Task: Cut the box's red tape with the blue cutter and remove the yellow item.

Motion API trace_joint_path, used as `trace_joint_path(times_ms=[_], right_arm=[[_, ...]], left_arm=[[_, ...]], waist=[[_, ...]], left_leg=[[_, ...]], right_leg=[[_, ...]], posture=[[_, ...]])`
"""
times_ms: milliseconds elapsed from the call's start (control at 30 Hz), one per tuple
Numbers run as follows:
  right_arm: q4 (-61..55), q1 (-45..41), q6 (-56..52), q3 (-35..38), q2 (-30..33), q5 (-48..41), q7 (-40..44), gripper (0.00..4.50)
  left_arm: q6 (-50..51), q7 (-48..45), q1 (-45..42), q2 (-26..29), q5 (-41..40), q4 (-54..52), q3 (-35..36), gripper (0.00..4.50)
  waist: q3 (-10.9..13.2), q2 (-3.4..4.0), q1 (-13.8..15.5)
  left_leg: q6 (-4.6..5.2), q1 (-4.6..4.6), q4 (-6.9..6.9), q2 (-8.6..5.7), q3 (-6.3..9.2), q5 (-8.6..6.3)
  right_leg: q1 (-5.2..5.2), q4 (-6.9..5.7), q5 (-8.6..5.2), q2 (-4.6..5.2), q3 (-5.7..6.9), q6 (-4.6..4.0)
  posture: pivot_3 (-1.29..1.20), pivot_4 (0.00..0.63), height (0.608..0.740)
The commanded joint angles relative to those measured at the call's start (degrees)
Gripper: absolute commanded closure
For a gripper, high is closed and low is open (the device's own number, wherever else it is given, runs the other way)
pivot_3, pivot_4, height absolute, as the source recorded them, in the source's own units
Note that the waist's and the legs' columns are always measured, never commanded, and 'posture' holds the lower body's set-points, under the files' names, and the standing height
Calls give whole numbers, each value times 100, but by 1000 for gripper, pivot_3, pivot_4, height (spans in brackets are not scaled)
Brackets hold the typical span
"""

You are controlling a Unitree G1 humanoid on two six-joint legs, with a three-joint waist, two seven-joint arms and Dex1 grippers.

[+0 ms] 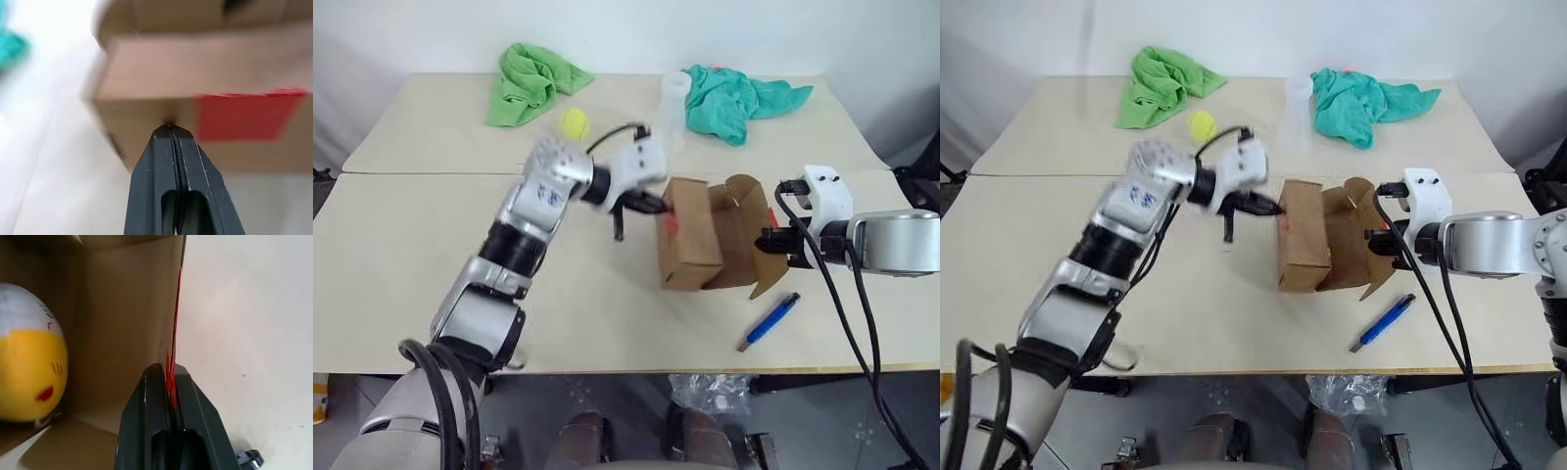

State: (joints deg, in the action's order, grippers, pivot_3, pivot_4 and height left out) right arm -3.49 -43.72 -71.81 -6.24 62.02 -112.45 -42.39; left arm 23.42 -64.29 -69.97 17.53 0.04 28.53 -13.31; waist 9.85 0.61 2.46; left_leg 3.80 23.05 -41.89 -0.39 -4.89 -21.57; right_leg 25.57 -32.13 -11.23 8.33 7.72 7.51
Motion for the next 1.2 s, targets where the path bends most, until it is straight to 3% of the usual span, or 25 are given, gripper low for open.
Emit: trace_joint_path(times_ms=[33,567,900,1200], right_arm=[[-75,-191,1,49,146,-55,47,4482],[-233,-76,159,87,134,-55,36,4482],[-279,245,433,759,-158,-55,223,4482],[-46,-637,-19,530,74,-55,164,4482]], left_arm=[[130,-191,-299,-152,-470,-32,274,4500],[-521,-965,-12,39,-58,-190,-724,4500],[-1499,-836,175,125,524,407,-1118,4500],[-1497,-784,511,247,652,175,-1184,4500]], waist=[[1,-1,1],[1,-1,-45],[1,-1,-96],[0,0,-77]], left_leg=[[0,3,0,1,-20,0],[-2,1,1,5,-37,1],[-3,-3,1,7,-40,1],[-1,-10,-7,8,-39,3]], right_leg=[[0,3,0,-3,5,0],[0,9,4,-7,-2,7],[-2,9,5,-8,-6,8],[-8,7,11,-5,-15,10]], posture=[[0,150,740],[0,150,740],[0,150,740],[0,150,740]])
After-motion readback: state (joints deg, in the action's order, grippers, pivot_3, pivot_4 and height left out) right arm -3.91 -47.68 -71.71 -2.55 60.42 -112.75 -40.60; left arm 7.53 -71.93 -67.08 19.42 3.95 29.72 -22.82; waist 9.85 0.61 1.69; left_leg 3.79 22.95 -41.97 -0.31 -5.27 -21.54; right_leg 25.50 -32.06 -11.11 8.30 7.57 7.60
